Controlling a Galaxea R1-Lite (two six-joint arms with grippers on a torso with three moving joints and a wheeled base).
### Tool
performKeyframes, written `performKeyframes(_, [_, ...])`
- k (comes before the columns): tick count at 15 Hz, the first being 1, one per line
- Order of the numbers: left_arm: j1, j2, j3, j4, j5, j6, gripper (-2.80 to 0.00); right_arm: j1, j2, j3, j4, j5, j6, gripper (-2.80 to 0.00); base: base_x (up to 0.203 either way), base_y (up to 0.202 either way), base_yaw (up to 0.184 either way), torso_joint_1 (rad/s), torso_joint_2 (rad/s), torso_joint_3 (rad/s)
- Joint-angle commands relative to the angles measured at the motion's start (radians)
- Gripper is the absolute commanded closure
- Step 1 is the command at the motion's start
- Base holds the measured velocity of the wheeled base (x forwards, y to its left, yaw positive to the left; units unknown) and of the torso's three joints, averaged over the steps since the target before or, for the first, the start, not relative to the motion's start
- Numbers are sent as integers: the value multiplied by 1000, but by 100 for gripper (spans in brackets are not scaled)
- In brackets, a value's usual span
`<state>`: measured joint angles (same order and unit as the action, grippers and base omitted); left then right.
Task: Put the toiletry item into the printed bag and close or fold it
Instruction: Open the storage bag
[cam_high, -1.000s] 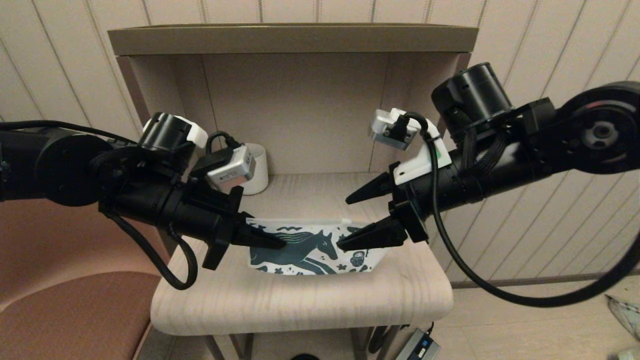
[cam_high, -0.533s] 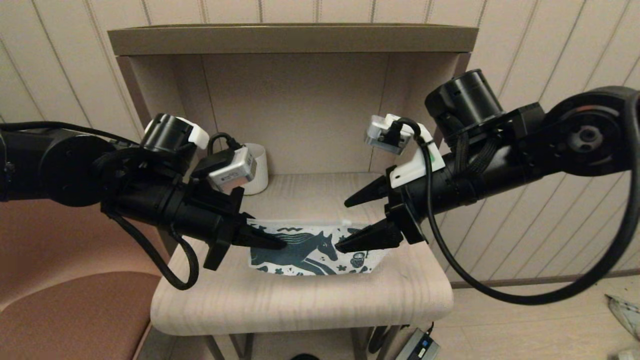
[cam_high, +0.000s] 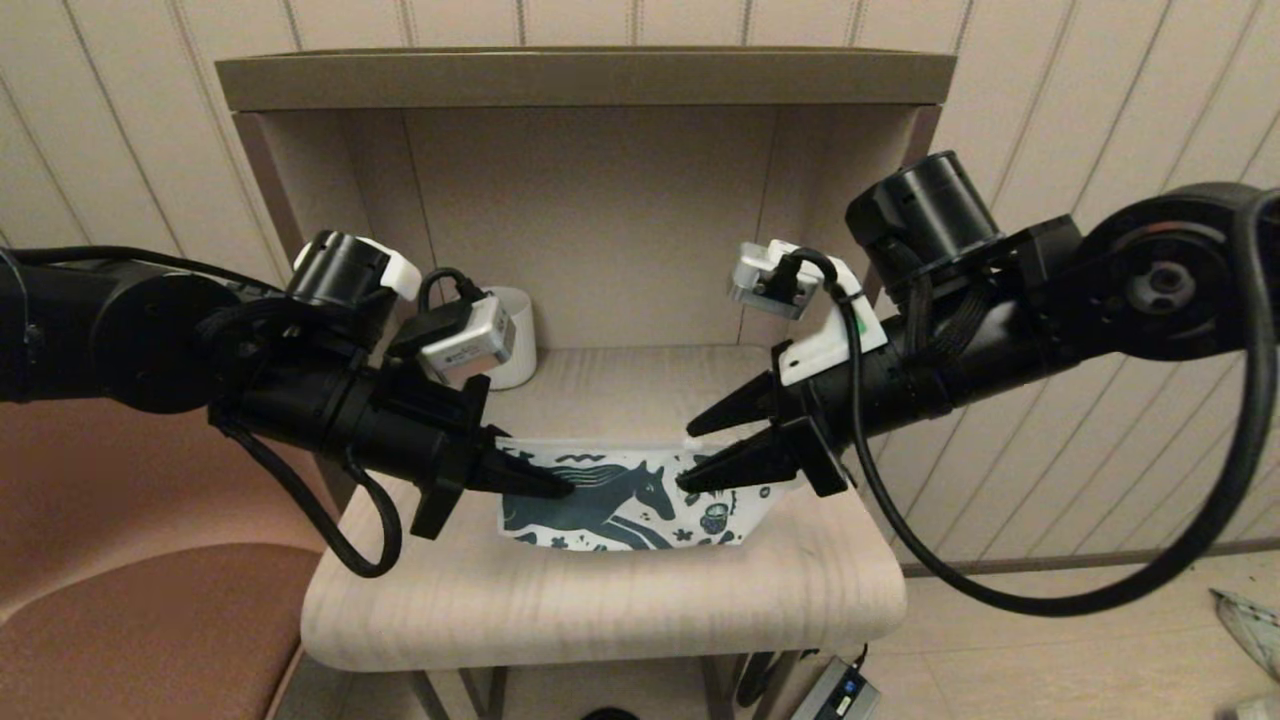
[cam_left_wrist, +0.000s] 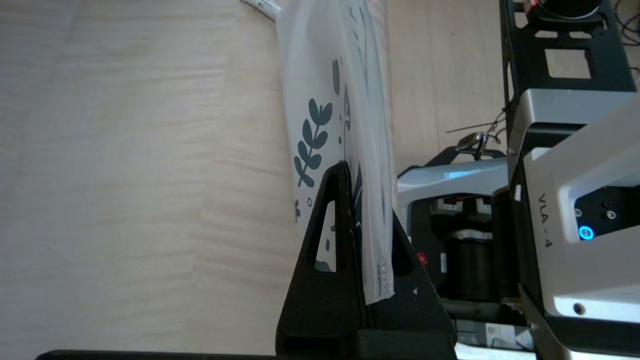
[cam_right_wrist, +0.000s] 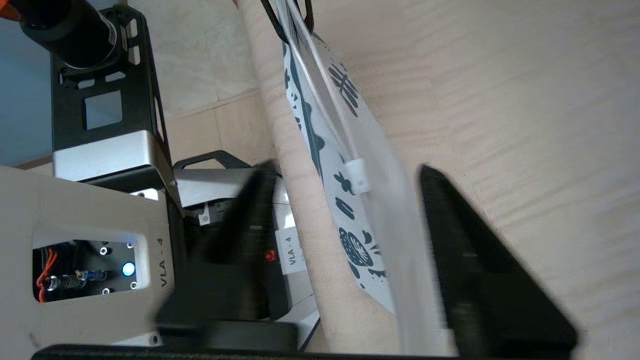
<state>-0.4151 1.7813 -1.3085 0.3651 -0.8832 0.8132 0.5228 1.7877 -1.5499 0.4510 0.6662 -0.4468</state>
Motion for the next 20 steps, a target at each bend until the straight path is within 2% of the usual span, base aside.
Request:
performKeyframes(1, [8,2,-3,0,-5,4,0,0,-1,1,3,3,-3,0,0,0,0,0,0,0])
performKeyframes(10, [13,7,-2,0,-5,6,0,0,-11,7,3,2,-3,0,0,0,0,0,0,0])
performKeyframes(20, [22,6,5,-2,-7,6,0,-108,-134,161,-28,3,-7,0,0,0,0,0,0,0])
